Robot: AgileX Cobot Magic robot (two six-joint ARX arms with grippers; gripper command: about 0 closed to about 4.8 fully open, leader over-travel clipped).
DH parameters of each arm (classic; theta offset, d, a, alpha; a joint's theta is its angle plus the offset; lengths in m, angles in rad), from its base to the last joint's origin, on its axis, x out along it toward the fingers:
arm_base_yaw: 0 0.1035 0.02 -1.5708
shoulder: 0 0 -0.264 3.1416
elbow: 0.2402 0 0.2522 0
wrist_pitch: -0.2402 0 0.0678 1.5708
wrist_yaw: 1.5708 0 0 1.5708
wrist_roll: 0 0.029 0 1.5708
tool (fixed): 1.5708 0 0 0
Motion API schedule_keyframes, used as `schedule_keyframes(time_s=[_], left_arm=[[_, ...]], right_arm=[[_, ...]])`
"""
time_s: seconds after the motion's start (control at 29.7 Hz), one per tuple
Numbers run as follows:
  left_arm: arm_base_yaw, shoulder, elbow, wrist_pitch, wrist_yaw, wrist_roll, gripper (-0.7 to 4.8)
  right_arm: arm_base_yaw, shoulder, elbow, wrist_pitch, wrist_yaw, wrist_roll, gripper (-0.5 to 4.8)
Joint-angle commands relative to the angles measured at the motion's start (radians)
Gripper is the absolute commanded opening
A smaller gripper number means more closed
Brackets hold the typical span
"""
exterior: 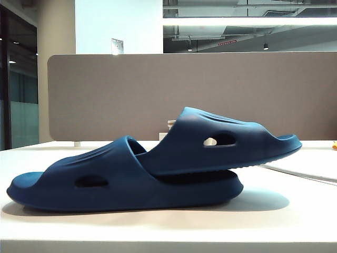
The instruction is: Interlock the pair of blue slippers on the table with their fronts facing up.
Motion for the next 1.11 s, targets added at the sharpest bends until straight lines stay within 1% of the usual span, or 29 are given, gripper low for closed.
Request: schedule_keyframes(time_s=[0.03, 0.1, 0.24, 0.3, 0.4, 0.44, 0.47, 0.5, 0.54, 0.61, 0.64, 0.67, 0.71, 0.74, 0.84, 0.87, 0.94, 1.11], left_arm=[[0.0, 0.0, -0.037, 0.03, -0.003, -0.019, 1.42], [0.0, 0.0, -0.058, 0.043, -0.003, -0.036, 1.42], [0.0, 0.0, -0.084, 0.071, -0.001, -0.043, 1.43], [-0.001, 0.0, -0.089, 0.066, 0.002, -0.043, 1.43], [-0.001, 0.0, -0.09, 0.022, 0.005, -0.048, 1.43], [-0.001, 0.0, -0.091, 0.022, 0.0, -0.066, 1.43], [-0.001, 0.0, -0.091, 0.033, -0.006, -0.097, 1.43], [0.0, 0.0, -0.091, 0.051, -0.012, -0.113, 1.42], [0.0, 0.0, -0.091, 0.069, -0.016, -0.114, 1.42], [0.0, 0.0, -0.091, 0.1, -0.024, -0.085, 1.39], [0.0, 0.0, -0.094, 0.119, -0.024, -0.058, 1.23], [0.0, 0.0, -0.102, 0.14, -0.022, -0.028, 0.92], [-0.001, 0.0, -0.112, 0.166, -0.021, 0.0, 0.46], [-0.001, 0.0, -0.131, 0.202, -0.017, 0.018, 0.14], [-0.001, 0.0, -0.192, 0.288, -0.013, 0.017, 0.08], [-0.001, 0.0, -0.208, 0.308, -0.008, 0.016, -0.06], [-0.001, 0.0, -0.243, 0.36, 0.005, 0.017, -0.06], [-0.001, 0.0, -0.323, 0.487, 0.001, 0.029, -0.06]], right_arm=[[0.001, 0.0, -0.021, 0.019, -0.003, 0.002, 1.35], [0.001, 0.0, -0.037, 0.021, -0.002, 0.002, 1.36], [0.001, 0.0, -0.061, 0.035, 0.003, 0.002, 1.36], [0.001, 0.0, -0.072, 0.048, 0.014, 0.002, 1.35], [0.001, 0.0, -0.096, 0.087, 0.027, 0.002, 1.34], [0.001, 0.0, -0.109, 0.11, 0.027, 0.002, 1.19], [0.002, 0.0, -0.126, 0.135, 0.022, 0.002, 0.7], [0.002, 0.0, -0.137, 0.146, 0.017, 0.003, 0.47], [0.002, 0.0, -0.144, 0.151, 0.016, 0.003, 0.39], [0.002, 0.0, -0.16, 0.161, 0.016, 0.003, 0.39], [0.002, 0.0, -0.167, 0.168, 0.016, 0.003, 0.39], [0.002, 0.0, -0.173, 0.175, 0.016, 0.003, 0.38], [0.002, 0.0, -0.181, 0.19, 0.015, 0.002, 0.27], [0.002, 0.0, -0.192, 0.216, 0.006, 0.002, -0.04], [0.002, 0.0, -0.226, 0.296, -0.008, 0.002, -0.05], [0.002, 0.0, -0.235, 0.312, -0.007, 0.002, -0.05], [0.002, 0.0, -0.257, 0.348, -0.007, 0.001, -0.05], [0.002, 0.0, -0.316, 0.451, -0.006, 0.001, -0.05]])
